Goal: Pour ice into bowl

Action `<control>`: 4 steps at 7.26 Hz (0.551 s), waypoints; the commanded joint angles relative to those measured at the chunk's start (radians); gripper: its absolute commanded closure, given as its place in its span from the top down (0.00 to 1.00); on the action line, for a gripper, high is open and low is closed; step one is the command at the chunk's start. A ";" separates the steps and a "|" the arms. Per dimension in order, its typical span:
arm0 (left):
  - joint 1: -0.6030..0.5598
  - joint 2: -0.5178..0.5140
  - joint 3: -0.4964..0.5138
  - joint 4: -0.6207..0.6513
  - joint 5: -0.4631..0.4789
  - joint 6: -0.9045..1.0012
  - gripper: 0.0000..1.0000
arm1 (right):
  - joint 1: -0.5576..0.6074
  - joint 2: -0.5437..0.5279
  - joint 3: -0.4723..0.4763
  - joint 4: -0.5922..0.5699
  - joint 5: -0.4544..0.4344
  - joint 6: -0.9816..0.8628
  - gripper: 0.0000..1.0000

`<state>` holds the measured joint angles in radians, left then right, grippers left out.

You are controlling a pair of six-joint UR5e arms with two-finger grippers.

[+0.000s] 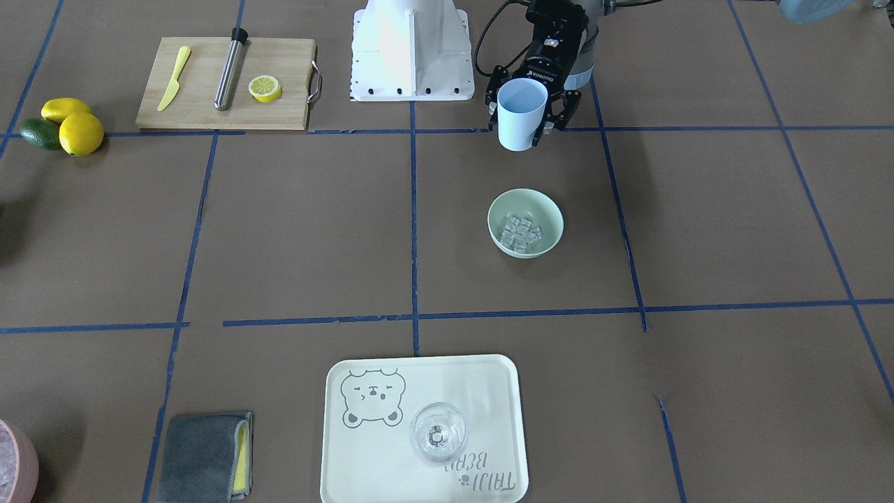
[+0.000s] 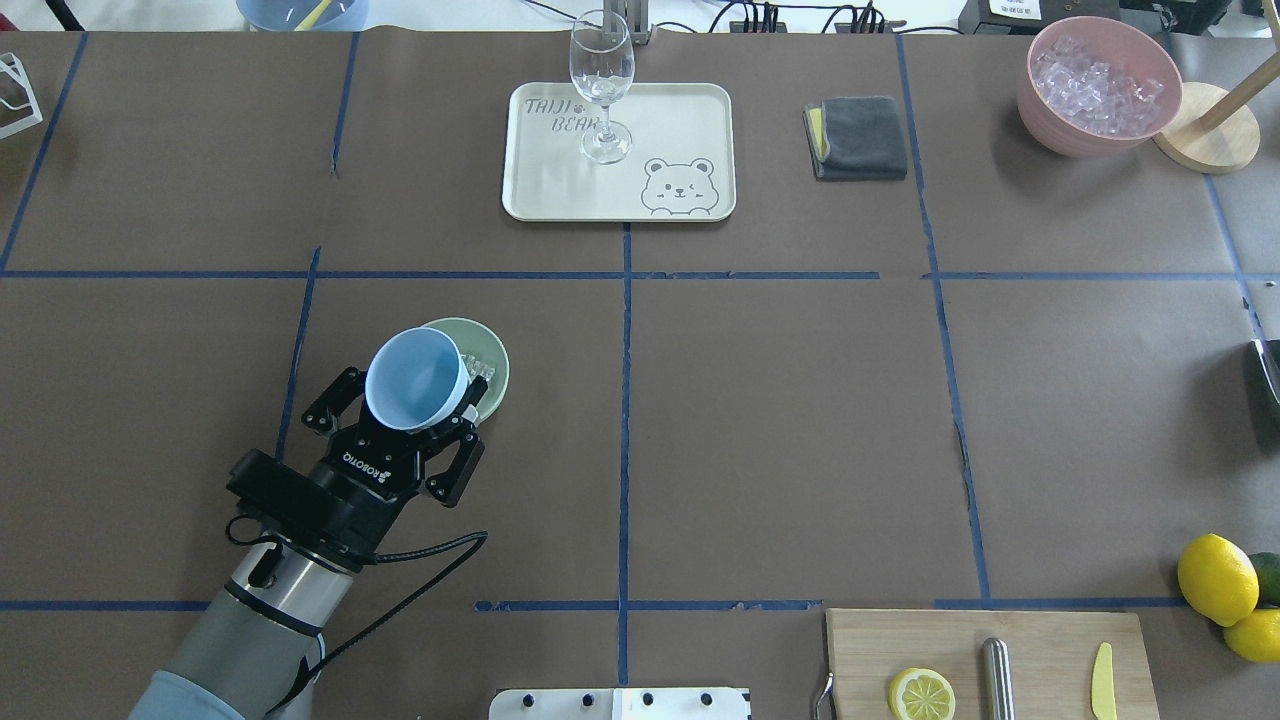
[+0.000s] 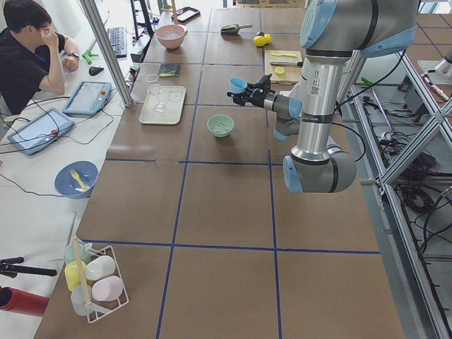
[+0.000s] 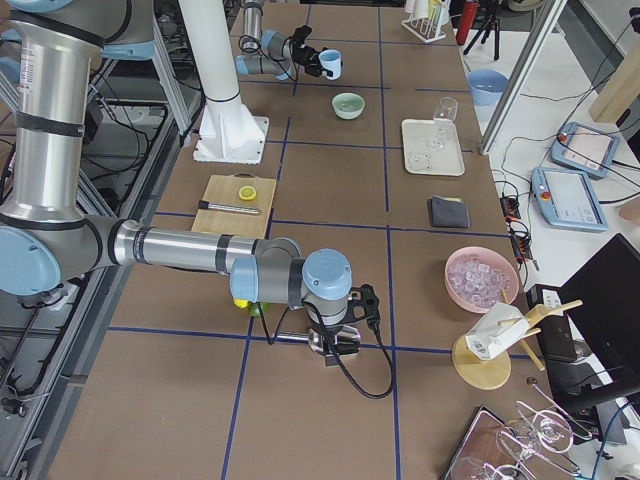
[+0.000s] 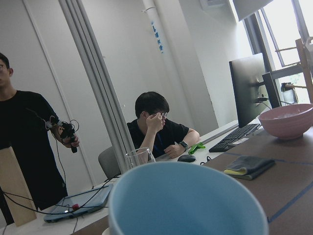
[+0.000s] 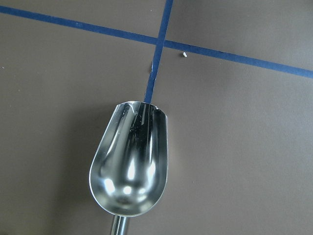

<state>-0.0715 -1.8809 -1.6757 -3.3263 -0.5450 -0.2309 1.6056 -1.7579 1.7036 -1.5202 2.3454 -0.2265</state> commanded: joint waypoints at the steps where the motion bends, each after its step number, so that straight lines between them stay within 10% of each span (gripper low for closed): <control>1: 0.003 0.015 -0.015 0.013 0.002 -0.166 0.00 | 0.005 0.000 0.002 0.000 0.000 -0.001 1.00; 4: -0.002 0.045 -0.079 0.014 -0.261 -0.220 0.00 | 0.013 0.000 0.002 0.002 -0.002 -0.002 1.00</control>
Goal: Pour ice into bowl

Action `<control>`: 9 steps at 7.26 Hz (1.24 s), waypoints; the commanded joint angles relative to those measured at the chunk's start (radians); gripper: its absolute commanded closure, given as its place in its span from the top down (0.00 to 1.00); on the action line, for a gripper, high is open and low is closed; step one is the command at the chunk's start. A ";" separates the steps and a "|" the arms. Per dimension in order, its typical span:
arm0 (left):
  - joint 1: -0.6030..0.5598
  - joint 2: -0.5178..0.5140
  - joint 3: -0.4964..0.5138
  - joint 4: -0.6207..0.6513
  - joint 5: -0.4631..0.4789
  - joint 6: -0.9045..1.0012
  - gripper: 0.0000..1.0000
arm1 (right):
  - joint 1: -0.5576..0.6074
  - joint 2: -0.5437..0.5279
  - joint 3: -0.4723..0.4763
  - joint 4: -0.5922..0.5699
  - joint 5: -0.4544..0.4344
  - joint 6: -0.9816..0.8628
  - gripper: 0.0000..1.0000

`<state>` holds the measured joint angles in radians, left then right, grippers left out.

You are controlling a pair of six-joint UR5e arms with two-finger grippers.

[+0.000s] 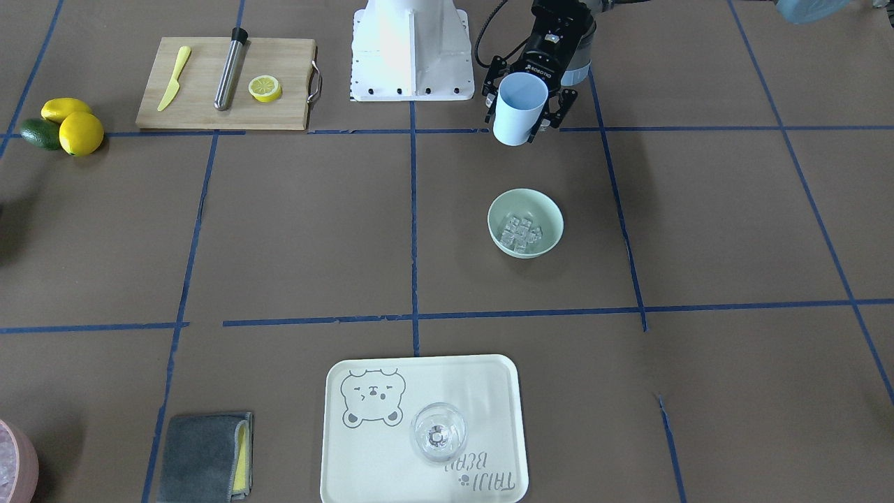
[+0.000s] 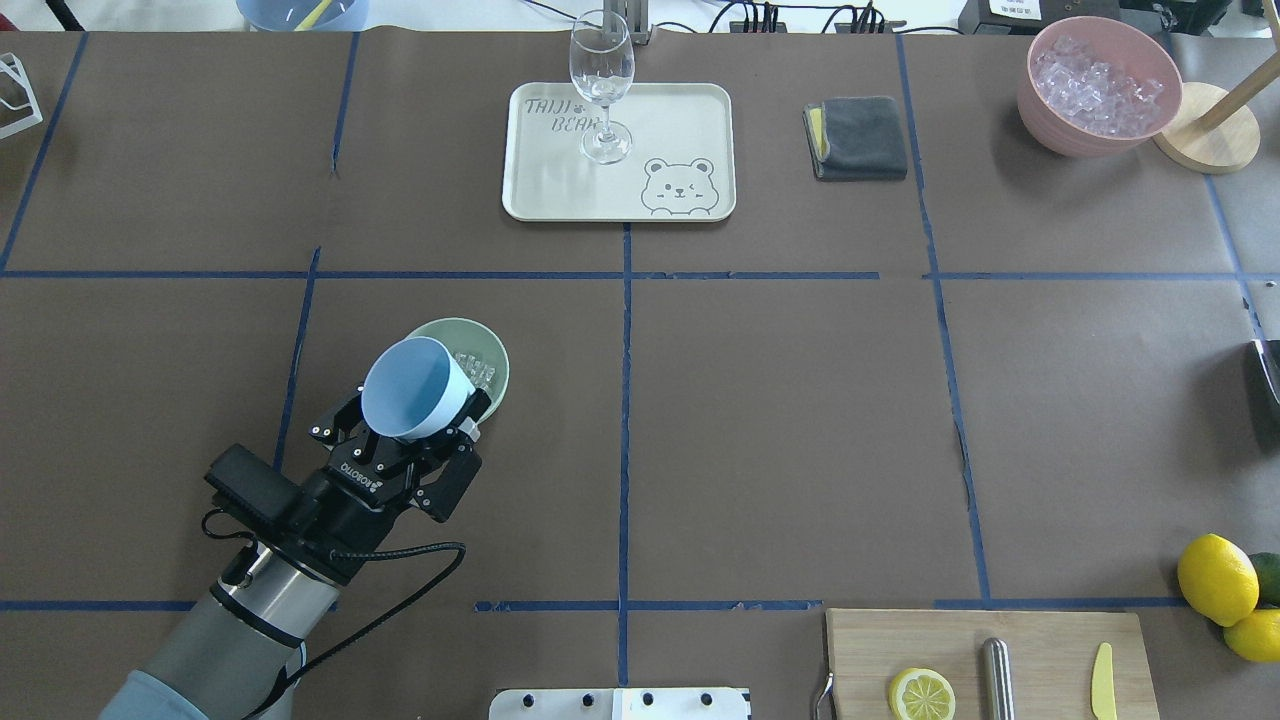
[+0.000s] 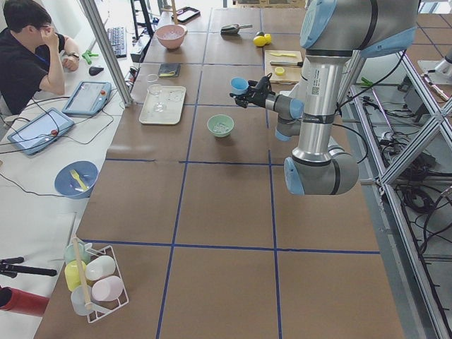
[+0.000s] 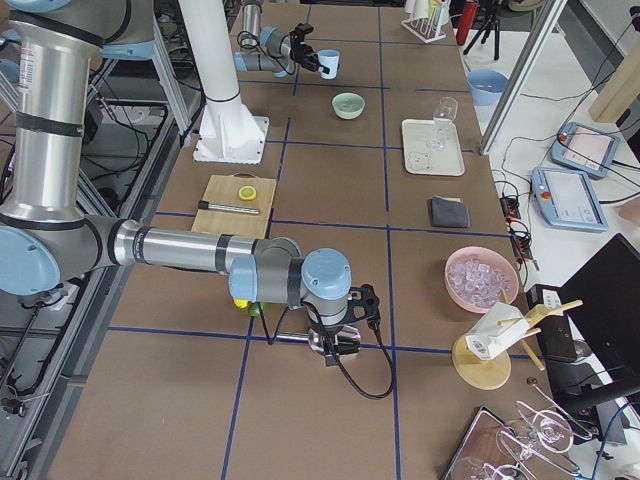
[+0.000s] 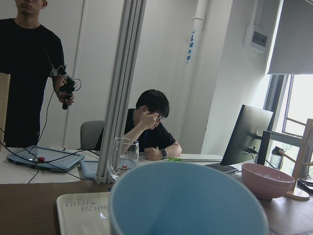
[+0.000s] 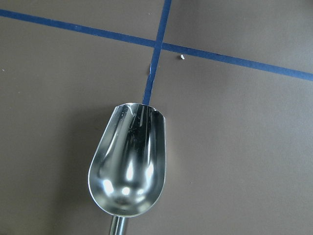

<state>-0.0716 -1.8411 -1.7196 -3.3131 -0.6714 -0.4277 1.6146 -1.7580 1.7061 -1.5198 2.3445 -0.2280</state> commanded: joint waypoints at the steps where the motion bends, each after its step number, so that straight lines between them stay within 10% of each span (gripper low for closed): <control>1: -0.011 0.017 -0.037 0.004 -0.204 -0.023 0.00 | 0.005 0.002 0.000 0.001 -0.001 -0.001 1.00; 4: -0.219 0.173 -0.037 0.122 -0.540 -0.239 0.00 | 0.005 0.003 0.003 0.006 -0.001 -0.001 1.00; 6: -0.313 0.258 -0.037 0.248 -0.522 -0.361 0.00 | 0.005 0.000 0.007 0.006 0.001 0.001 1.00; 9: -0.327 0.340 0.008 0.349 -0.234 -0.530 0.00 | 0.005 0.002 0.010 0.006 0.001 0.003 1.00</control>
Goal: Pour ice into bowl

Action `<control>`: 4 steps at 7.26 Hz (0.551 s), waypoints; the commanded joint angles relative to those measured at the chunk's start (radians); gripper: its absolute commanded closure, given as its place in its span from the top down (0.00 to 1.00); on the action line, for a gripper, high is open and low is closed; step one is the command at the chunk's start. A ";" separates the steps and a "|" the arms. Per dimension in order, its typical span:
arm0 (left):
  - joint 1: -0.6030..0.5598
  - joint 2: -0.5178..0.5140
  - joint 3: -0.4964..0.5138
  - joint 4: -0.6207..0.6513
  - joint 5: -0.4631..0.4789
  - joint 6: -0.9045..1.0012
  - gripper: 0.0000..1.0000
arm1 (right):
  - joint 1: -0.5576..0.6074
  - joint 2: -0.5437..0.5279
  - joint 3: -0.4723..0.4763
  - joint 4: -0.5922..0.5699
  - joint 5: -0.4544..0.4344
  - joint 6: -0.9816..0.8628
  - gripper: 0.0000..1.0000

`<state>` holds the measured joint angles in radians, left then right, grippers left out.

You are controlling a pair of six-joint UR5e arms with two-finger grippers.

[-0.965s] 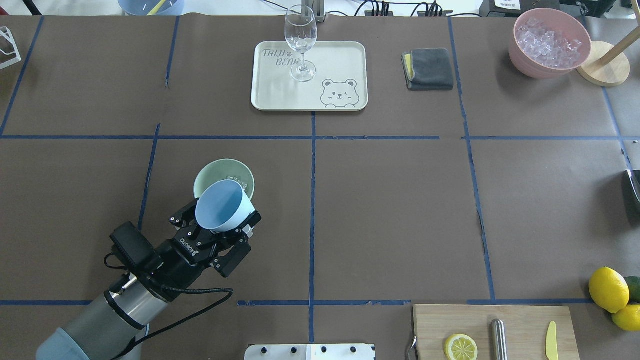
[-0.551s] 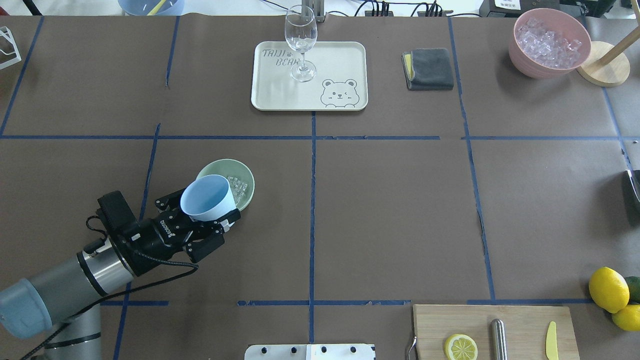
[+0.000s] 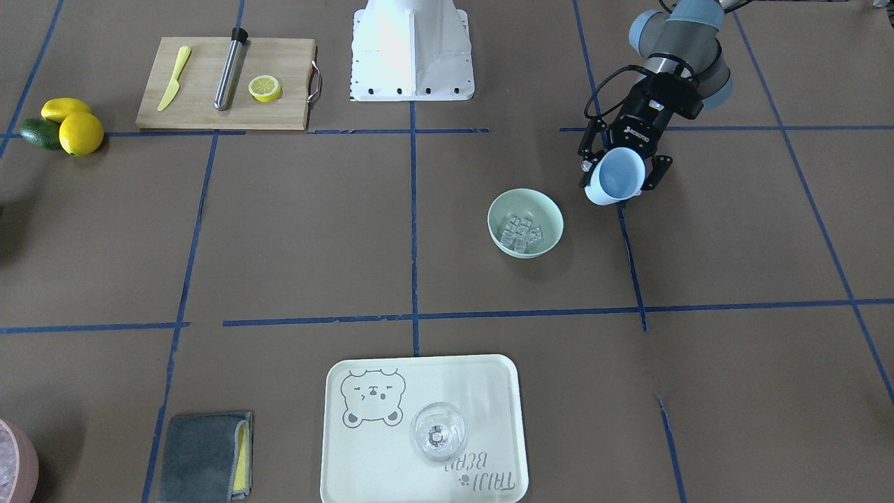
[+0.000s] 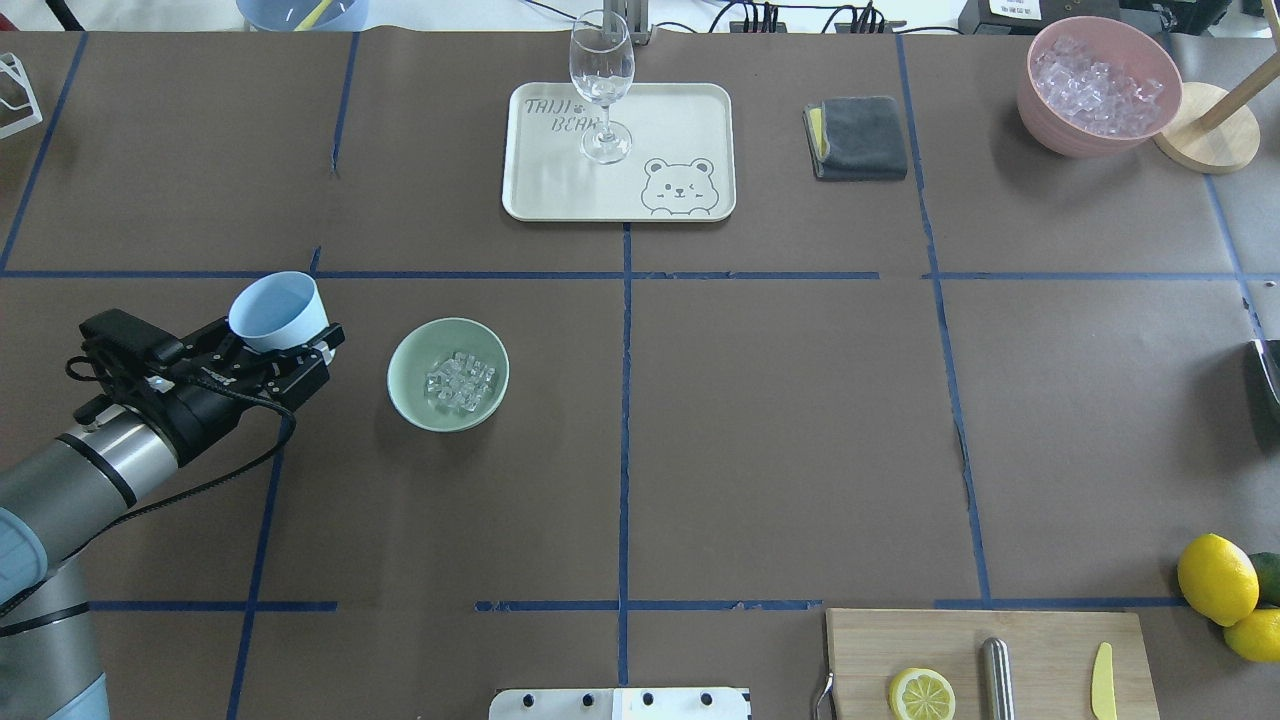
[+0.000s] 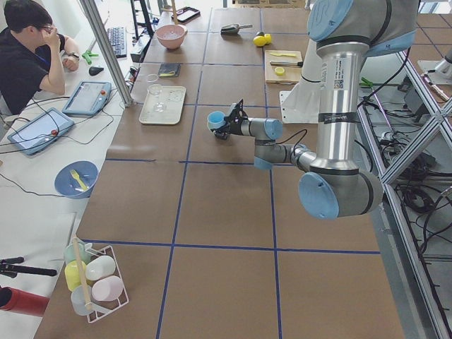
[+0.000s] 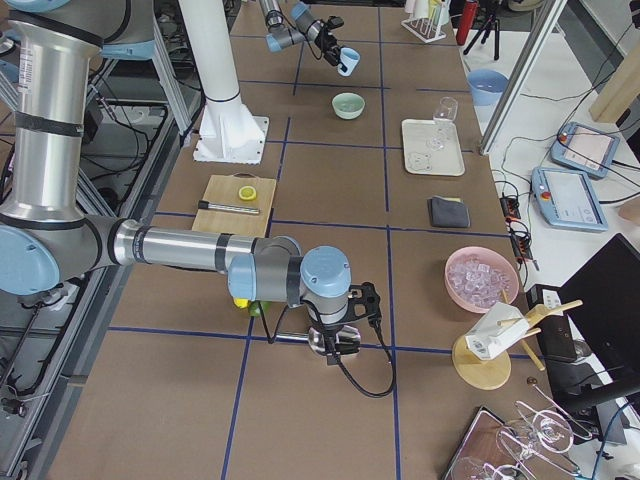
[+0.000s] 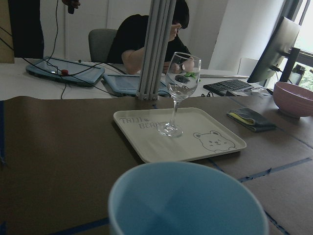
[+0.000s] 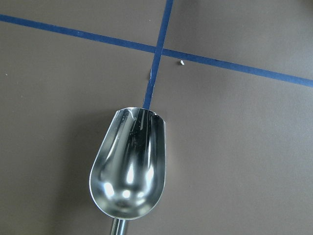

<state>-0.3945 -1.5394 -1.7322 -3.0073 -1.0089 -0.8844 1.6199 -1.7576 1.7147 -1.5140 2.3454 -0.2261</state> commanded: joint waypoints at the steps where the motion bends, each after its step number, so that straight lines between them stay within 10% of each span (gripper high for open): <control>1: -0.004 0.097 0.020 0.068 0.142 -0.155 0.00 | 0.000 0.003 0.003 0.002 0.000 0.001 1.00; 4: -0.006 0.194 0.083 0.138 0.196 -0.466 0.00 | 0.000 0.001 0.003 0.002 0.000 0.001 1.00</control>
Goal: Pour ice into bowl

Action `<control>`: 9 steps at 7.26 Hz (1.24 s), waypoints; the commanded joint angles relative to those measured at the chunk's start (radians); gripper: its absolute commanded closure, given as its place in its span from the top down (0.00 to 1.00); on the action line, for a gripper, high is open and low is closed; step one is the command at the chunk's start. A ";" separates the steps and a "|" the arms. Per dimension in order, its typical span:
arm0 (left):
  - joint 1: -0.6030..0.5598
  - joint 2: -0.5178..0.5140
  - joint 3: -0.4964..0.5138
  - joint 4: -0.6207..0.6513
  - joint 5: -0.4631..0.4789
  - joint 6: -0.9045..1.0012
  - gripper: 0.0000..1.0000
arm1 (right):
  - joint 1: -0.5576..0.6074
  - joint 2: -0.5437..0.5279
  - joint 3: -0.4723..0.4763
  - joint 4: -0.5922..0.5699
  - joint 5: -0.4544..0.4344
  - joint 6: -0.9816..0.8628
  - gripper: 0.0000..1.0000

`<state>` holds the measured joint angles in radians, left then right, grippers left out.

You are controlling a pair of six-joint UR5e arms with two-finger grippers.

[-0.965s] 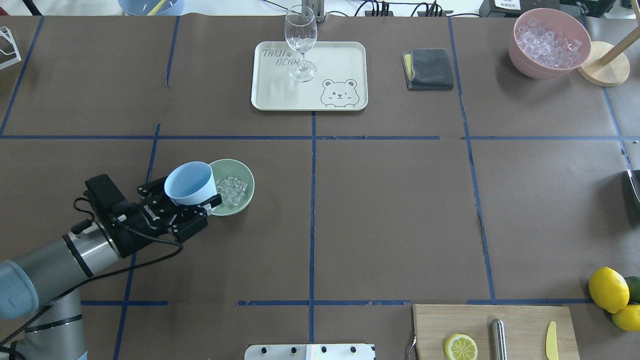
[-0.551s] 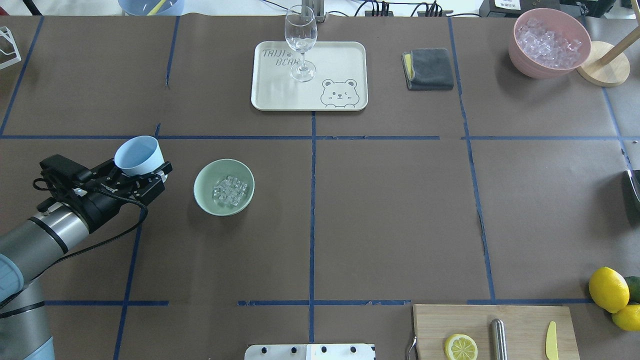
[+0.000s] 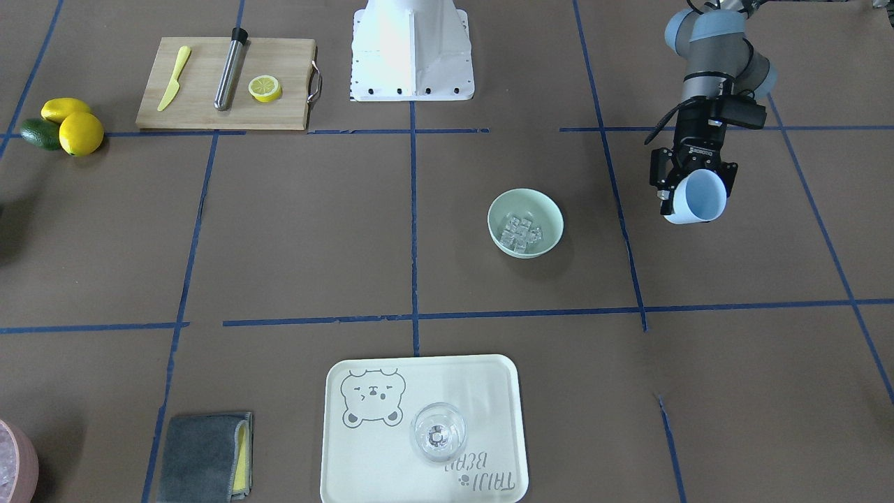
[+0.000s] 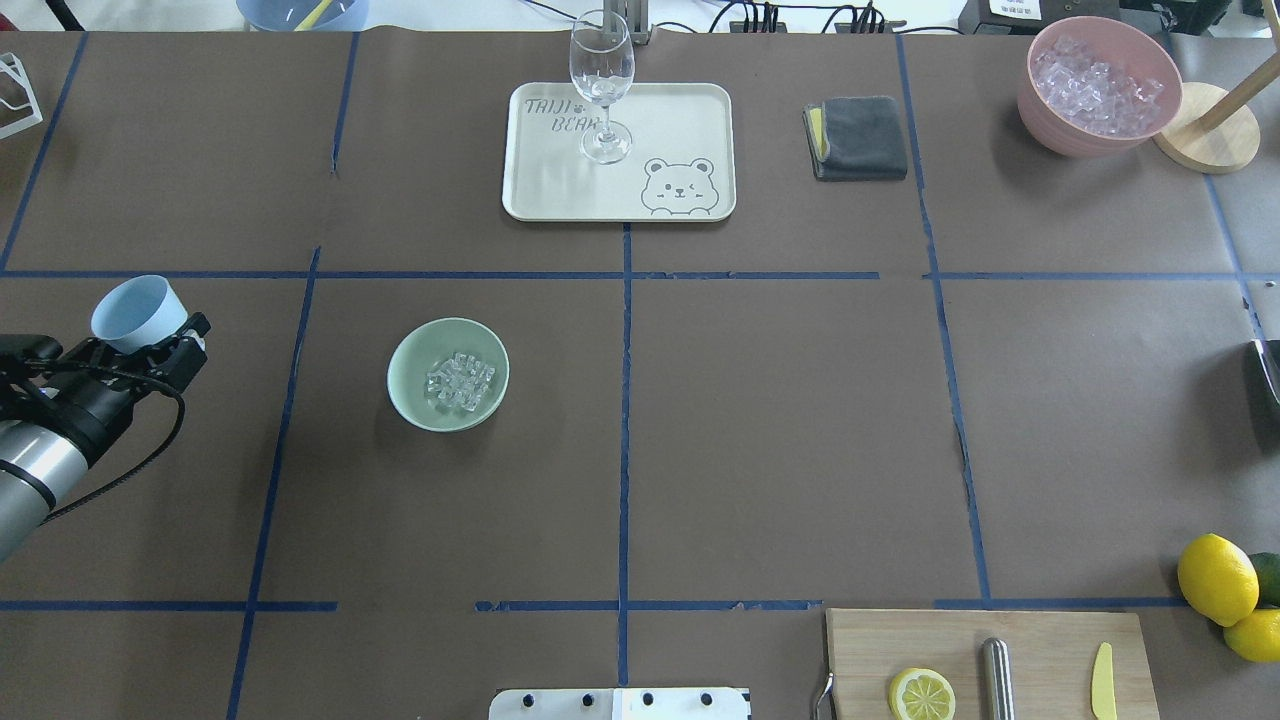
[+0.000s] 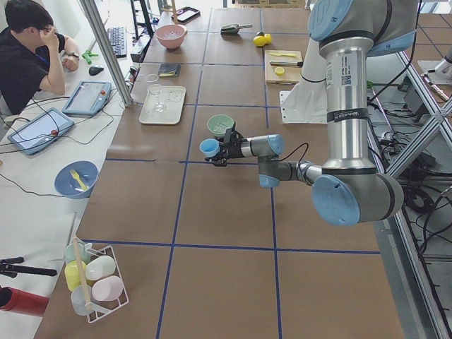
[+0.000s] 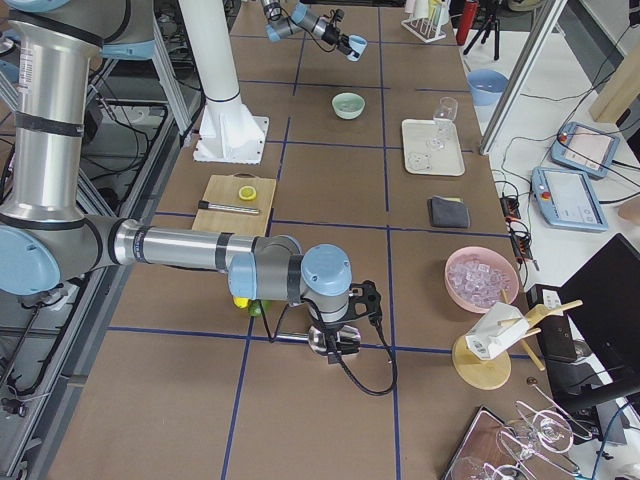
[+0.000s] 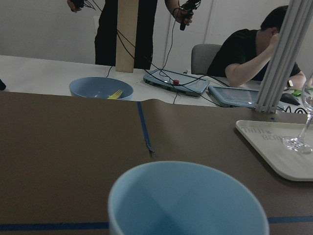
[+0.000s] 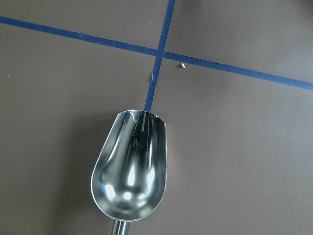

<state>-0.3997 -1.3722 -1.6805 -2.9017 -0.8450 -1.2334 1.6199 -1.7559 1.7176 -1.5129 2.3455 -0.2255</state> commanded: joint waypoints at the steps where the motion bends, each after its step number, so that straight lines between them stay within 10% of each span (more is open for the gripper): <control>1: 0.002 0.019 0.082 0.085 0.103 -0.205 0.02 | 0.000 -0.001 0.002 0.000 0.000 0.000 1.00; 9: 0.038 -0.030 0.226 0.110 0.230 -0.224 0.44 | 0.000 0.001 0.002 0.000 0.002 0.000 1.00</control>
<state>-0.3694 -1.3909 -1.4646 -2.8050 -0.6152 -1.4589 1.6199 -1.7561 1.7196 -1.5125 2.3458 -0.2255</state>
